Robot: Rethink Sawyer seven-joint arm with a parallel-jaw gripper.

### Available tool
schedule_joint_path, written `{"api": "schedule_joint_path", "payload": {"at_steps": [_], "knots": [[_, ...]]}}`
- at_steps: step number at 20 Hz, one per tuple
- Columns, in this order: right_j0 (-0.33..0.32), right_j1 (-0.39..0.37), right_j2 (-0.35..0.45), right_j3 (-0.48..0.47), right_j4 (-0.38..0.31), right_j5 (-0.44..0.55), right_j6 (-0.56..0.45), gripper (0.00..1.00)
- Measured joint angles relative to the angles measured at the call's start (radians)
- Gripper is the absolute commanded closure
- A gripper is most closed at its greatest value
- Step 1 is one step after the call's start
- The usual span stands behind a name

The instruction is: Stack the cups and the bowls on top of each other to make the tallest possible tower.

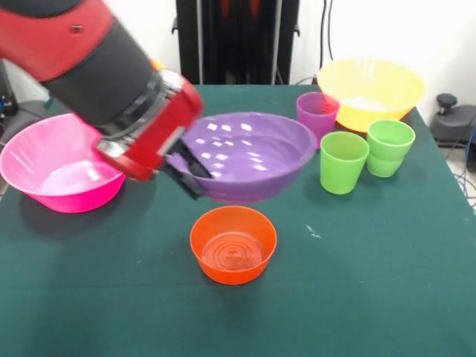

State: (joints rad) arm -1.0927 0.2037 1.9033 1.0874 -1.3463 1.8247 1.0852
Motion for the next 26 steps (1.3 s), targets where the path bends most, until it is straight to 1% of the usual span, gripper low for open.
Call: {"api": "schedule_joint_path", "payload": {"at_steps": [1,3,4,7,9,13,15,18,21,26], "knots": [[0.006,-0.003,-0.021,0.031,0.017,-0.06,0.081,1.0],[0.01,-0.005,-0.033,0.047,0.026,-0.088,0.116,1.0],[0.018,-0.012,-0.056,0.066,0.051,-0.132,0.153,1.0],[0.036,-0.024,-0.091,0.095,0.083,-0.188,0.187,1.0],[0.054,-0.04,-0.121,0.103,0.114,-0.215,0.187,1.0],[0.09,-0.069,-0.17,0.103,0.171,-0.216,0.187,1.0],[0.118,-0.088,-0.203,0.095,0.219,-0.214,0.187,1.0],[0.14,-0.1,-0.227,0.085,0.249,-0.212,0.187,1.0],[0.172,-0.117,-0.261,0.055,0.288,-0.206,0.187,1.0],[0.217,-0.142,-0.312,-0.004,0.334,-0.208,0.187,1.0]]}}
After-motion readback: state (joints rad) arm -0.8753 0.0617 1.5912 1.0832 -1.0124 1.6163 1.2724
